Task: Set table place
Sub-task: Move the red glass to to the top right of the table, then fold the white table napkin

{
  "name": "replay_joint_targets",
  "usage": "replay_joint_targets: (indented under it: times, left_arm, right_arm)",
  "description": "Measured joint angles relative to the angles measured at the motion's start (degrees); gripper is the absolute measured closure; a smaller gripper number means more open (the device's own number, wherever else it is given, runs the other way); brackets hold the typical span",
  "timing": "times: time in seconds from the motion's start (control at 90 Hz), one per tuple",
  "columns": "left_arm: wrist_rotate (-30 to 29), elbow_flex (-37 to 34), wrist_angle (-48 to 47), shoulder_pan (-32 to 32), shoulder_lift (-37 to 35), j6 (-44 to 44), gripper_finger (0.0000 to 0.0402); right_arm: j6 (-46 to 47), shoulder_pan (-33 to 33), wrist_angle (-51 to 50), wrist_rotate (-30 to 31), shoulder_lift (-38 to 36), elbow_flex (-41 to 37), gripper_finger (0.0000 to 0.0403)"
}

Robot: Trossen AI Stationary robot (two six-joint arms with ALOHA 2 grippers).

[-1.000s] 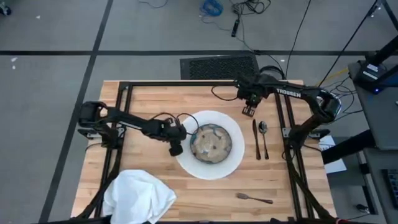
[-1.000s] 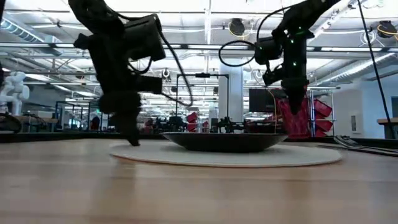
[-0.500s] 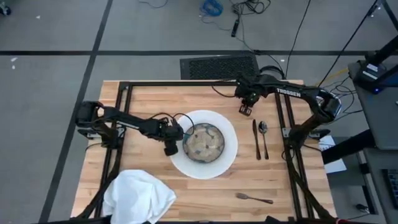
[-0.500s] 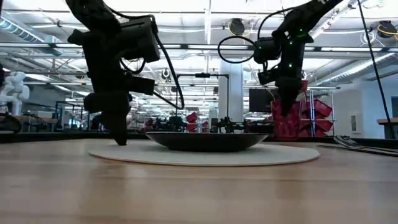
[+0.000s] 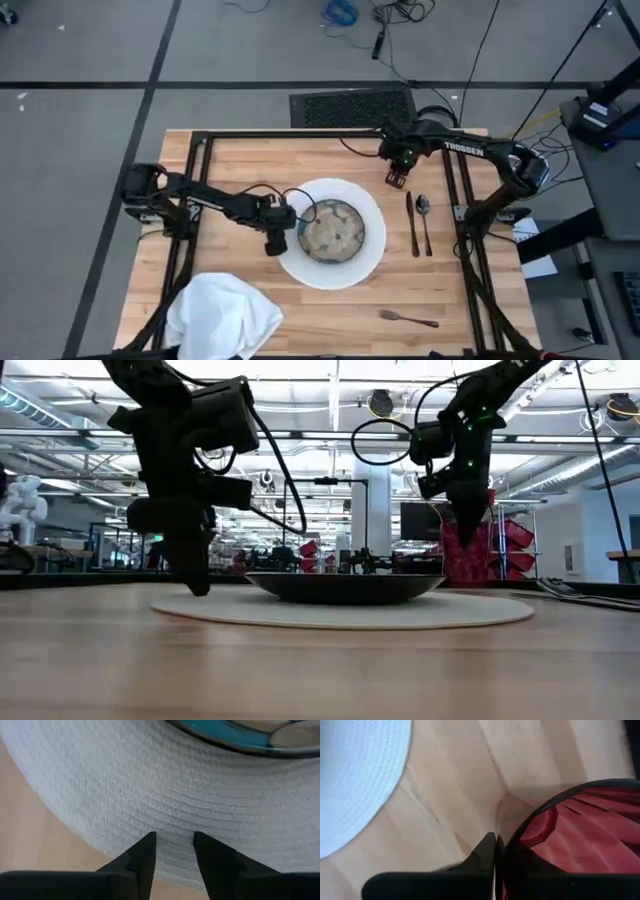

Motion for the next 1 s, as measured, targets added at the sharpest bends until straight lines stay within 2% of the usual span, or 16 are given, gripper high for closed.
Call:
replay_joint_targets:
  times: [0.489, 0.767, 0.878, 1.0]
  left_arm:
    - [-0.51, -0.02, 3.49, 0.09, 0.04, 4.31, 0.0279]
    - [-0.74, 0.5, 2.73, 0.09, 0.04, 2.76, 0.0279]
    - [-1.22, 3.55, -2.03, 0.07, 0.04, 2.64, 0.0279]
    - [-2.4, 9.65, -12.42, -0.46, -0.29, 1.89, 0.0279]
  right_arm:
    - [3.33, 0.12, 0.91, 0.0, 0.0, 0.0, 0.0392]
    - [4.73, 0.11, 2.21, 1.93, 0.0, 0.07, 0.03]
    - [6.57, 0.33, -0.78, 1.93, -0.43, 2.26, 0.0262]
    - [9.2, 1.97, -5.48, 2.14, -2.72, 6.65, 0.0231]
